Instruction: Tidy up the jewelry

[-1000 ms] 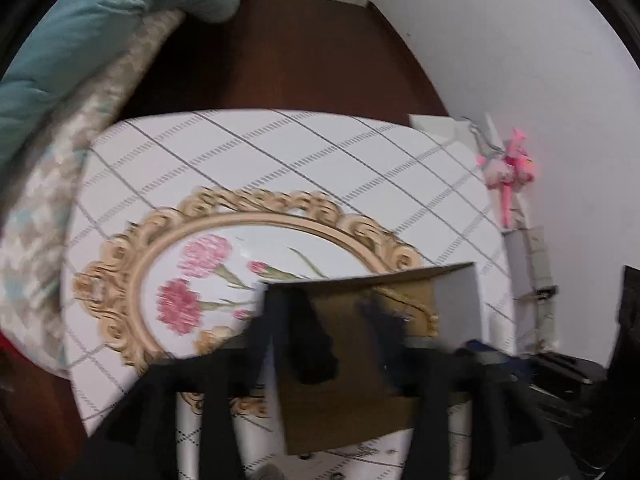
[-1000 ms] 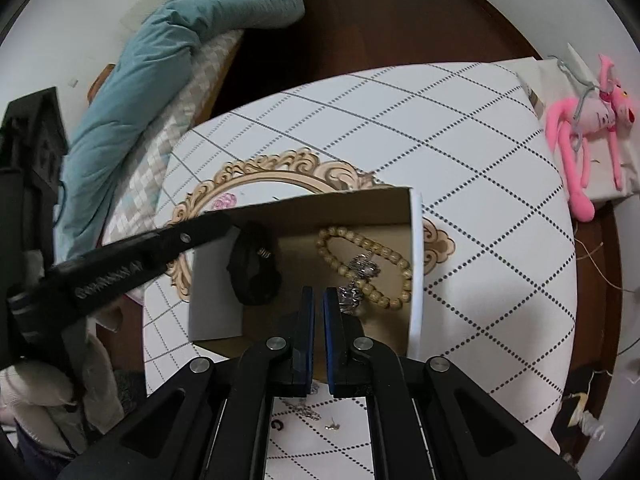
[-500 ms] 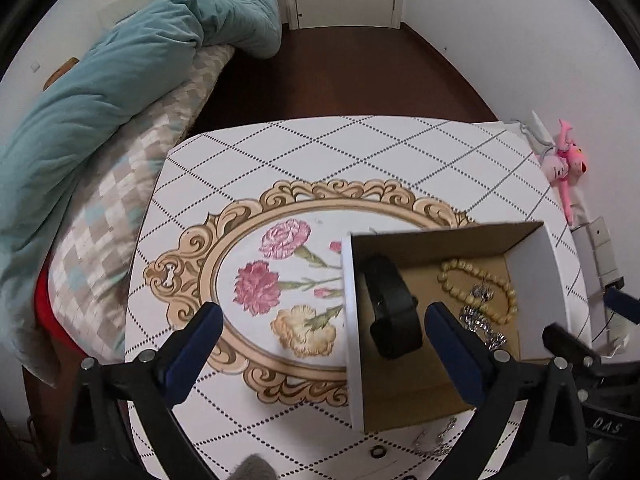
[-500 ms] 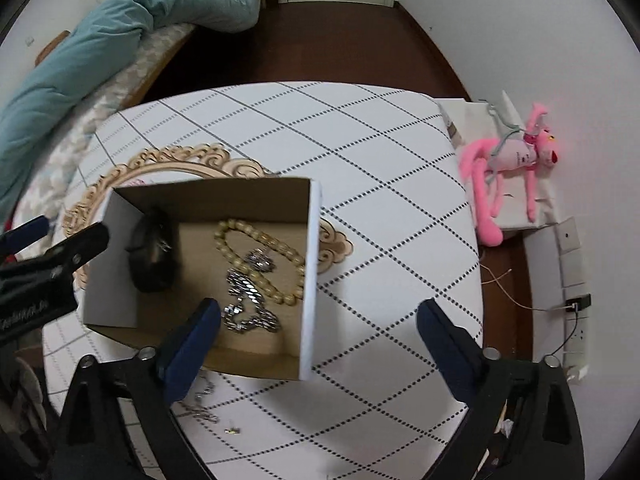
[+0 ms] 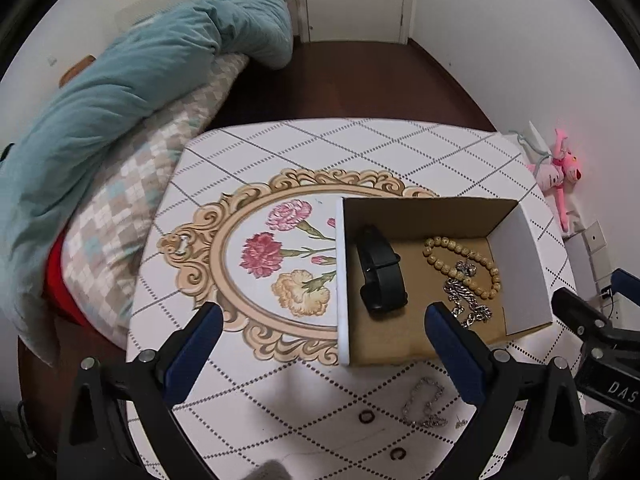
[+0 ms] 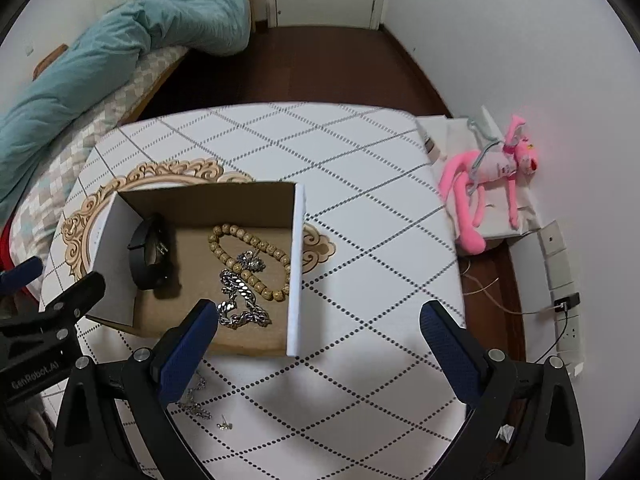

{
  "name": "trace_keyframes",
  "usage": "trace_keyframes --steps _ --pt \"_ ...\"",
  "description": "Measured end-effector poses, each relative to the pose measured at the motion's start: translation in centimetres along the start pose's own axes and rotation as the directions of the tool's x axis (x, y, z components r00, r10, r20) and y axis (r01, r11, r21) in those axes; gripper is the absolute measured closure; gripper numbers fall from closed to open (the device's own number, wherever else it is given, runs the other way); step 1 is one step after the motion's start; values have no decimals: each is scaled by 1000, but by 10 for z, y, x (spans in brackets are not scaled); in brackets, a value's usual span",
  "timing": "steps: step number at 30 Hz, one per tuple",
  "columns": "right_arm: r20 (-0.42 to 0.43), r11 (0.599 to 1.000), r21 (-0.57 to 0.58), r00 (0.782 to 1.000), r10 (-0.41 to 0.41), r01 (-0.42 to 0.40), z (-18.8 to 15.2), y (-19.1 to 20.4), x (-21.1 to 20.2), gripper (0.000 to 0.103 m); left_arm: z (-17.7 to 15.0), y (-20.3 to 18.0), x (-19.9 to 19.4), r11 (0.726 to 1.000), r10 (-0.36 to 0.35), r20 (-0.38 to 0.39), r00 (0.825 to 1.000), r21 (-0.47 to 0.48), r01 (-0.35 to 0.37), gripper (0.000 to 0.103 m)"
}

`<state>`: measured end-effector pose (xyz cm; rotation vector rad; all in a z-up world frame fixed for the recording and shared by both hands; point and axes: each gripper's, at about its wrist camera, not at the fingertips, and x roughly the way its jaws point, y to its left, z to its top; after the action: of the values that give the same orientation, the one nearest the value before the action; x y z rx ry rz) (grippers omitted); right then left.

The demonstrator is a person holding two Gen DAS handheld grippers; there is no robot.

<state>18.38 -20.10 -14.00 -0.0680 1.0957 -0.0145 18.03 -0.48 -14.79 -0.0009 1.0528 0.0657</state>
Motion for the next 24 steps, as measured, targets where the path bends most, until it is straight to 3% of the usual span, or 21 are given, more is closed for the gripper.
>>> trace_keyframes --steps 12,20,24 --pt "149 999 47 989 -18 12 -15 -12 -72 1 -10 -1 -69 1000 0 126 992 -7 0 0" --pt "217 998 68 976 -11 -4 -23 -16 -113 1 -13 -1 -98 999 -28 156 987 -15 31 0" --pt "224 996 87 975 12 -32 -27 -19 -123 1 -15 1 -100 999 -3 144 990 -33 8 0"
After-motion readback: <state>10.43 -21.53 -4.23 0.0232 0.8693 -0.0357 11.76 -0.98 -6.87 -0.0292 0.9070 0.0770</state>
